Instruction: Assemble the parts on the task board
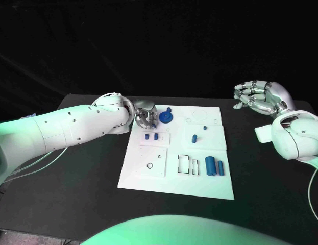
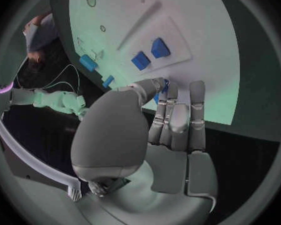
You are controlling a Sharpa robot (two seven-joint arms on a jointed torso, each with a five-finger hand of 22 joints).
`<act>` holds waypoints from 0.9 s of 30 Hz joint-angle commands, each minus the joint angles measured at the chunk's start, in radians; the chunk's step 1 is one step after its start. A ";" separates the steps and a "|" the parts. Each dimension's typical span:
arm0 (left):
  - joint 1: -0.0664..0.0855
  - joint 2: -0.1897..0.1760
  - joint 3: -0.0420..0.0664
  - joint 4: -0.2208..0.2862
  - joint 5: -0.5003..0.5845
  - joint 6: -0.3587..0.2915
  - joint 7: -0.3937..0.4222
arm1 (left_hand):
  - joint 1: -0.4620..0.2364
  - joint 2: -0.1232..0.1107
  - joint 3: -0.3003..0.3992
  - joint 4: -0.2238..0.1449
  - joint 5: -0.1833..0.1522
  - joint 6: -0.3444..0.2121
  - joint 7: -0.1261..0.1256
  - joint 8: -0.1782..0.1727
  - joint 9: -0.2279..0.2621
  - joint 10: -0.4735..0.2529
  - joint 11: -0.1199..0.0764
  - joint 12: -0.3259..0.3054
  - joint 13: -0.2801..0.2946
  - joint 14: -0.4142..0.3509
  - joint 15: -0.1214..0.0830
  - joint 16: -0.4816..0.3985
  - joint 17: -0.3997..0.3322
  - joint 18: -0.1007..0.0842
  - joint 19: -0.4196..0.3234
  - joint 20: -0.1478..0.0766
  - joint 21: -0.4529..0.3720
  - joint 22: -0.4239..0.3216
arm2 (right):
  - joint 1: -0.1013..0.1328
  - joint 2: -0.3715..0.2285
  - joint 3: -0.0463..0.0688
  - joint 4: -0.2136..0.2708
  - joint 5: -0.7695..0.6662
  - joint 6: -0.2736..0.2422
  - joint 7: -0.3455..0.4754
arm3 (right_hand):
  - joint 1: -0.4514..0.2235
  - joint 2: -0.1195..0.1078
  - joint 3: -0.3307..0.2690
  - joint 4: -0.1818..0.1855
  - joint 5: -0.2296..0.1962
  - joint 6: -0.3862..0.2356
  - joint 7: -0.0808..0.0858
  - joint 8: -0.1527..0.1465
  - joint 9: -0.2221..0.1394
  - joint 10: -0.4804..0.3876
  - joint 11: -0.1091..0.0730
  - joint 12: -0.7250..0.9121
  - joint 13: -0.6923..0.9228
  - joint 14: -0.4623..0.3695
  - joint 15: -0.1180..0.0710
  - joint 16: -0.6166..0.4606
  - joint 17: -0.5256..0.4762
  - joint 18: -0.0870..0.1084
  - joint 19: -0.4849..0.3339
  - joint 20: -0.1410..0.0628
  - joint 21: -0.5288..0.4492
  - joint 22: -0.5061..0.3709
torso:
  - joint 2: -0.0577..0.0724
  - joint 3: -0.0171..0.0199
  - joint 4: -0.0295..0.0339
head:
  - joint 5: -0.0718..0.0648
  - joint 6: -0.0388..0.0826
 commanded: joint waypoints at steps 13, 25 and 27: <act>-0.003 0.004 -0.004 0.002 -0.006 0.014 0.000 | -0.007 0.007 -0.007 -0.010 -0.004 0.019 0.000 -0.001 0.004 0.017 -0.005 -0.003 0.005 -0.004 -0.002 -0.001 0.005 0.013 0.002 -0.001 0.003 0.009 | -0.001 -0.001 0.000 -0.001 -0.002 0.009 0.007 | 0.001 0.008 -0.001 -0.004 0.007 -0.009 0.053 0.005 -0.001 -0.006 0.000 0.006 -0.001 0.006 0.003 -0.004 0.001 0.010 0.010 0.000 -0.003 -0.001 | 0.000 -0.0003 0.0001 | -0.002 -0.003; -0.003 0.004 -0.004 0.002 0.000 -0.021 0.005 | -0.006 0.009 -0.011 -0.017 -0.004 0.033 -0.005 0.000 0.009 0.029 -0.010 0.000 0.011 0.000 -0.006 0.002 0.009 0.012 0.008 -0.004 0.006 0.016 | -0.001 -0.001 0.000 -0.002 -0.002 0.008 0.008 | 0.001 0.008 -0.001 -0.004 0.007 -0.009 0.053 0.005 -0.001 -0.006 0.000 0.006 -0.001 0.006 0.003 -0.004 0.001 0.010 0.010 0.000 -0.003 -0.001 | 0.000 -0.0009 0.0002 | -0.004 -0.001; -0.003 0.005 -0.004 0.003 0.001 -0.025 0.005 | -0.006 0.010 -0.011 -0.018 -0.004 0.033 -0.005 0.000 0.009 0.029 -0.010 0.000 0.011 -0.001 -0.006 0.001 0.008 0.012 0.008 -0.004 0.007 0.017 | -0.002 0.000 0.000 -0.003 -0.002 0.008 0.008 | 0.001 0.008 -0.001 -0.004 0.007 -0.009 0.053 0.005 -0.001 -0.006 0.000 0.006 -0.001 0.006 0.003 -0.004 0.001 0.010 0.010 0.000 -0.003 -0.001 | 0.001 -0.0008 0.0000 | -0.004 -0.001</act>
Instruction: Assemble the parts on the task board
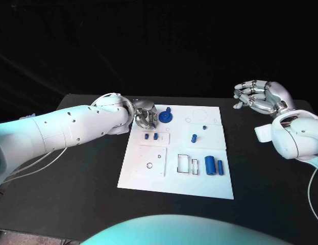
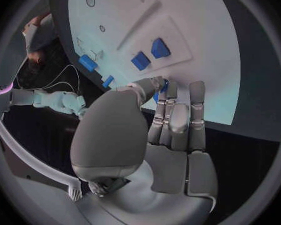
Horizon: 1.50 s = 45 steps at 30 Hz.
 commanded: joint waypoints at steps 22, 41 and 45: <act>-0.001 0.005 -0.001 0.000 0.003 0.027 -0.041 | 0.001 0.009 -0.002 -0.008 -0.003 0.001 0.002 -0.005 0.000 0.002 0.001 -0.005 0.002 -0.001 -0.006 0.002 0.000 0.014 -0.006 -0.002 0.000 -0.014 | -0.004 0.001 0.000 -0.002 -0.001 0.007 0.009 | 0.001 0.008 -0.001 -0.005 0.007 -0.009 0.053 0.006 -0.002 -0.007 0.000 0.007 -0.004 0.007 0.003 -0.006 0.003 0.010 0.007 -0.003 -0.004 -0.002 | 0.000 0.0003 -0.0002 | -0.001 -0.003; -0.001 0.005 -0.001 -0.003 0.006 0.014 -0.045 | -0.022 -0.008 -0.001 -0.009 0.000 -0.072 0.026 -0.089 -0.028 -0.063 0.027 -0.044 0.010 -0.070 0.017 -0.024 -0.097 0.013 -0.027 0.016 -0.020 -0.029 | -0.004 0.002 0.000 -0.002 0.001 0.009 0.008 | 0.001 0.008 0.000 -0.006 0.007 -0.009 0.053 0.007 -0.003 -0.007 0.000 0.008 -0.005 0.007 0.003 -0.007 0.004 0.010 0.007 -0.003 -0.005 -0.003 | 0.000 0.0000 0.0002 | -0.002 -0.003; -0.001 0.005 -0.001 -0.003 0.011 0.005 -0.040 | -0.022 -0.009 0.000 -0.010 0.001 -0.076 0.028 -0.094 -0.030 -0.068 0.029 -0.047 0.010 -0.078 0.019 -0.028 -0.107 0.014 -0.029 0.019 -0.022 -0.030 | -0.004 0.002 0.000 -0.003 0.001 0.010 0.008 | 0.001 0.008 0.000 -0.006 0.007 -0.009 0.053 0.007 -0.003 -0.007 0.000 0.008 -0.005 0.007 0.003 -0.007 0.004 0.010 0.007 -0.003 -0.005 -0.003 | 0.000 0.0003 -0.0003 | -0.002 -0.003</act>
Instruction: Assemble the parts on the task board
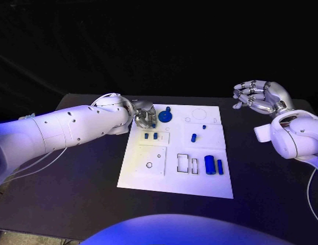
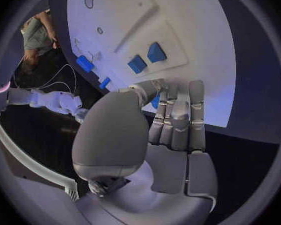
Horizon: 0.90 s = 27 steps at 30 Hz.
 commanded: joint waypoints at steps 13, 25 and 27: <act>0.000 -0.001 0.000 0.001 0.011 -0.006 -0.002 | -0.008 -0.002 0.002 -0.004 0.003 -0.004 0.003 -0.006 -0.002 -0.006 0.001 -0.003 0.000 -0.011 0.002 -0.007 -0.012 0.014 -0.005 0.002 -0.005 -0.002 | -0.001 0.000 0.000 -0.001 0.000 0.010 0.008 | 0.001 0.009 0.000 -0.006 0.003 -0.009 0.053 0.007 -0.002 -0.007 0.000 0.005 -0.002 0.007 0.003 -0.007 0.002 0.010 0.004 0.000 -0.005 -0.001 | 0.000 -0.0002 0.0001 | 0.000 0.000; 0.000 -0.013 0.000 -0.001 0.010 0.001 -0.019 | 0.007 -0.001 0.009 -0.017 0.004 -0.003 0.005 -0.011 -0.003 -0.010 0.003 -0.004 0.002 -0.016 0.004 -0.009 -0.017 0.015 -0.006 0.004 -0.003 -0.001 | -0.001 0.000 0.000 -0.002 -0.002 0.013 0.002 | 0.001 0.008 0.000 -0.007 0.003 -0.010 0.053 0.007 -0.003 -0.008 0.000 0.006 -0.003 0.007 0.003 -0.008 0.002 0.010 0.004 0.000 -0.005 -0.002 | 0.000 -0.0003 -0.0002 | -0.001 0.001; 0.000 -0.017 0.000 -0.001 0.010 -0.005 -0.018 | 0.009 0.000 0.011 -0.019 0.004 -0.003 0.006 -0.012 -0.004 -0.010 0.004 -0.004 0.003 -0.018 0.004 -0.009 -0.019 0.015 -0.006 0.004 -0.003 -0.001 | -0.002 0.001 0.000 -0.003 -0.005 0.016 -0.002 | 0.009 0.007 0.003 -0.014 0.003 -0.010 0.052 0.008 -0.004 -0.009 -0.001 0.007 -0.006 0.007 0.002 -0.010 0.004 0.010 0.004 0.000 -0.005 -0.003 | 0.000 -0.0006 0.0000 | -0.002 0.001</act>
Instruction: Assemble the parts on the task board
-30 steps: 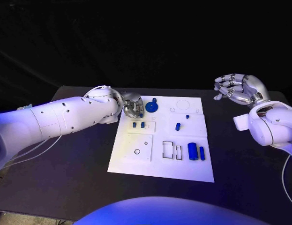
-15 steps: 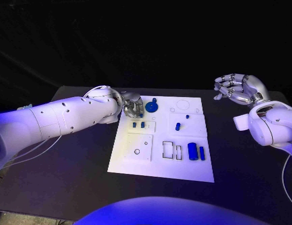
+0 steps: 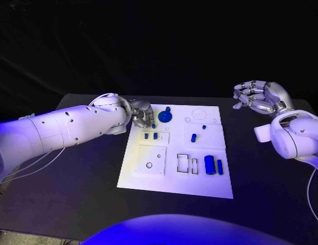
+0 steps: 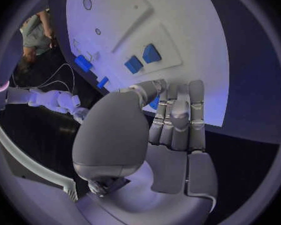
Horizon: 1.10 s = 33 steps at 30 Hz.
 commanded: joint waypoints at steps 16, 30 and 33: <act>0.001 -0.071 0.005 0.031 0.283 -0.259 0.152 | 0.012 0.003 0.024 -0.023 0.005 0.008 0.016 -0.021 -0.008 -0.010 0.009 -0.008 0.004 -0.082 0.006 -0.062 -0.171 0.015 -0.025 0.007 0.009 0.008 | 0.006 0.018 0.001 -0.031 -0.371 0.208 -0.156 | 0.075 0.021 0.102 -0.235 -0.107 0.182 0.005 -0.112 -0.113 0.194 -0.053 -0.173 -0.140 0.249 -0.074 0.305 0.188 0.009 0.073 -0.085 0.382 0.326 | -0.005 -0.0062 -0.0007 | -0.030 0.026; -0.001 -0.158 0.007 0.176 1.143 -0.242 0.524 | -0.090 0.003 -0.076 0.033 0.001 0.025 0.008 -0.032 -0.001 0.027 0.000 0.005 0.013 -0.217 0.008 -0.228 -0.377 0.014 -0.075 0.020 -0.148 -0.089 | 0.031 0.090 0.001 -0.043 -0.986 0.399 -0.413 | 0.023 -0.020 0.117 -0.243 -0.207 0.226 -0.012 -0.157 -0.126 0.210 -0.061 -0.280 -0.137 0.350 -0.078 0.787 0.508 -0.004 0.147 -0.083 0.559 0.471 | -0.004 -0.0142 -0.0006 | -0.100 0.060; -0.003 -0.168 0.007 0.202 1.209 -0.222 0.561 | -0.095 0.004 -0.092 0.037 0.002 0.030 0.004 -0.032 0.003 0.049 -0.004 -0.006 0.011 -0.252 0.008 -0.268 -0.395 0.013 -0.085 0.022 -0.199 -0.120 | 0.031 0.114 0.001 -0.053 -1.057 0.399 -0.440 | 0.021 -0.023 0.121 -0.242 -0.215 0.227 -0.010 -0.162 -0.126 0.207 -0.059 -0.290 -0.137 0.355 -0.076 0.830 0.538 -0.011 0.165 -0.082 0.597 0.502 | -0.004 -0.0139 -0.0004 | -0.110 0.066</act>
